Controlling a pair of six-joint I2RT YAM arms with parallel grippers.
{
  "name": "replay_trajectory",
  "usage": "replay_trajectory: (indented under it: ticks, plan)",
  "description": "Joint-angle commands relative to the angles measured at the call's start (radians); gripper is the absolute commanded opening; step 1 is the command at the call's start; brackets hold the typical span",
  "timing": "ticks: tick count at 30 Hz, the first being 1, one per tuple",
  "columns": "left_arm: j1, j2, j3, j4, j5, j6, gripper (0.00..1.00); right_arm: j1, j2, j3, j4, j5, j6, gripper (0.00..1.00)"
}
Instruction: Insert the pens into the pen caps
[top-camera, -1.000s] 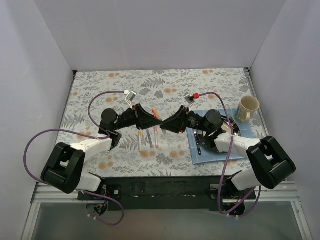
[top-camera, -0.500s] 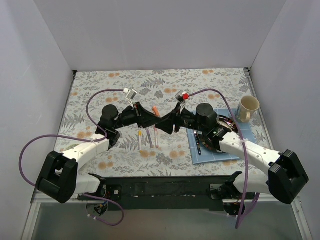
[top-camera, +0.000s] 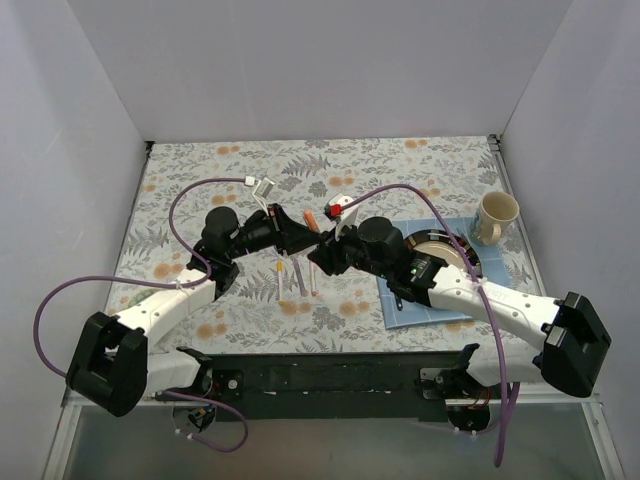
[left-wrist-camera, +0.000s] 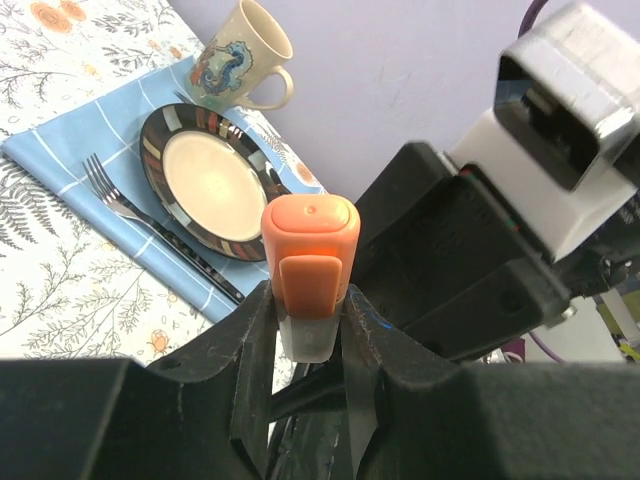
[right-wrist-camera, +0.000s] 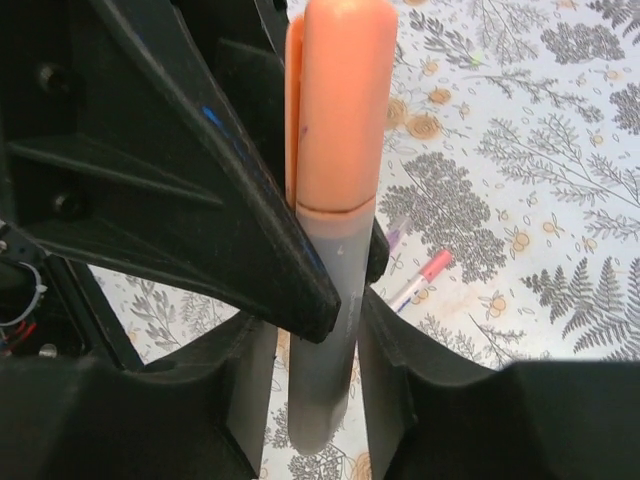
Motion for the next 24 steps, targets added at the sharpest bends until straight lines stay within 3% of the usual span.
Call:
replay_trajectory:
  ticks: [1,2,3,5,7,9,10,13,18,24]
  plan:
    - [-0.006,-0.045,0.052,-0.057,-0.052,0.032,0.0,0.039,0.014,0.049,-0.023,0.134,-0.047,0.4]
    - [-0.006,-0.049,0.055,-0.072,-0.057,0.038,0.0,0.042,0.015,0.05,-0.025,0.145,-0.045,0.36]
    - [-0.006,-0.052,0.055,-0.075,-0.057,0.04,0.0,0.049,0.015,0.049,-0.026,0.168,-0.045,0.21]
    - [-0.006,-0.058,0.057,-0.081,-0.058,0.038,0.0,0.055,0.012,0.044,-0.017,0.187,-0.047,0.02]
    - [-0.007,-0.064,0.06,-0.086,-0.043,0.037,0.09,0.056,-0.006,0.026,0.0,0.191,-0.044,0.01]
    - [-0.009,-0.081,0.047,-0.054,-0.013,0.032,0.37,0.055,-0.023,0.01,0.036,0.181,-0.041,0.01]
    - [-0.007,-0.087,0.041,-0.039,-0.002,0.03,0.45,0.056,-0.037,0.003,0.044,0.177,-0.038,0.01]
    - [-0.007,-0.114,0.021,-0.005,0.041,0.027,0.61,0.056,-0.058,0.001,0.06,0.142,-0.029,0.01]
    - [-0.007,-0.167,0.021,-0.029,0.089,0.073,0.71,0.055,-0.1,-0.028,0.113,0.015,-0.019,0.01]
    - [-0.007,-0.249,0.076,-0.167,0.098,0.17,0.74,0.053,-0.14,-0.047,0.175,-0.175,0.033,0.01]
